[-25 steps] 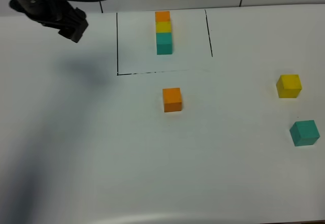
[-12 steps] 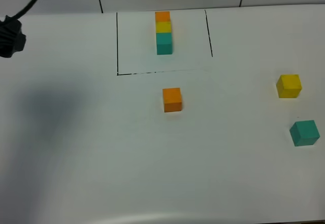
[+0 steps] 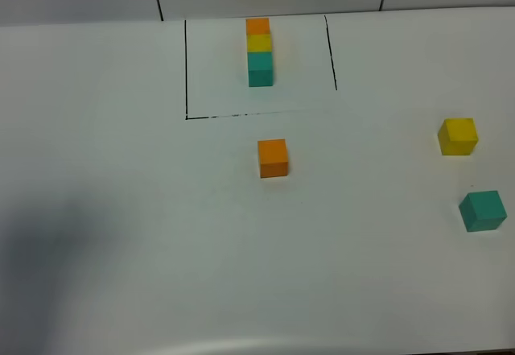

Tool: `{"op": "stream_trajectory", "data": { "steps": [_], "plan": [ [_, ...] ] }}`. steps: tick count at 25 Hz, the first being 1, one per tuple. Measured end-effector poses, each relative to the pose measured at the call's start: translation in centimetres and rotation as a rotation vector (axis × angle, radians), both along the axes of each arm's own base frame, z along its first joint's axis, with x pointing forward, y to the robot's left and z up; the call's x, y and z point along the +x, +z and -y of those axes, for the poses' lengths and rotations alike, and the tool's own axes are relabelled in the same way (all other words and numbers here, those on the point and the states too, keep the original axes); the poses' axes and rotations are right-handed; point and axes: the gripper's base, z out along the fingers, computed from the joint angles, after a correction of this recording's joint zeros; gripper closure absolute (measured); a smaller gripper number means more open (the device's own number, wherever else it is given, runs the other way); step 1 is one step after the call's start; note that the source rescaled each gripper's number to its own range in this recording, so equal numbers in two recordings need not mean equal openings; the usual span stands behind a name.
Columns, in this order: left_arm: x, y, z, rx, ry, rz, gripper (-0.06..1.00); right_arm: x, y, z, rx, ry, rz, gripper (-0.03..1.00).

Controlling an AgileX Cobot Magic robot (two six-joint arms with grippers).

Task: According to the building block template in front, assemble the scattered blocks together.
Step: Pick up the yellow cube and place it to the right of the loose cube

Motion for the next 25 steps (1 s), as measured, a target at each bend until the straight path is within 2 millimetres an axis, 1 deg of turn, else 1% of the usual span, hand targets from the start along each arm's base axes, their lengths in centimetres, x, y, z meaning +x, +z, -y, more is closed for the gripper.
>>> {"op": "stream_trajectory", "data": {
  "steps": [8, 15, 22, 25],
  "plan": [
    [-5.8, -3.2, -0.5, -0.054, -0.005, 0.047, 0.23, 0.0, 0.0, 0.0, 0.000, 0.000, 0.000, 0.27],
    [-10.4, -5.9, -0.8, -0.115, -0.023, 0.119, 0.23, 0.0, 0.0, 0.0, 0.002, 0.001, 0.000, 0.27],
    [-14.4, -8.3, -0.8, -0.136, -0.096, 0.146, 0.24, 0.0, 0.0, 0.0, 0.003, 0.001, 0.000, 0.27],
    [-15.5, -9.1, -0.8, -0.146, -0.109, 0.187, 0.24, 0.0, 0.0, 0.0, 0.003, 0.001, 0.000, 0.27]
  ]
}}
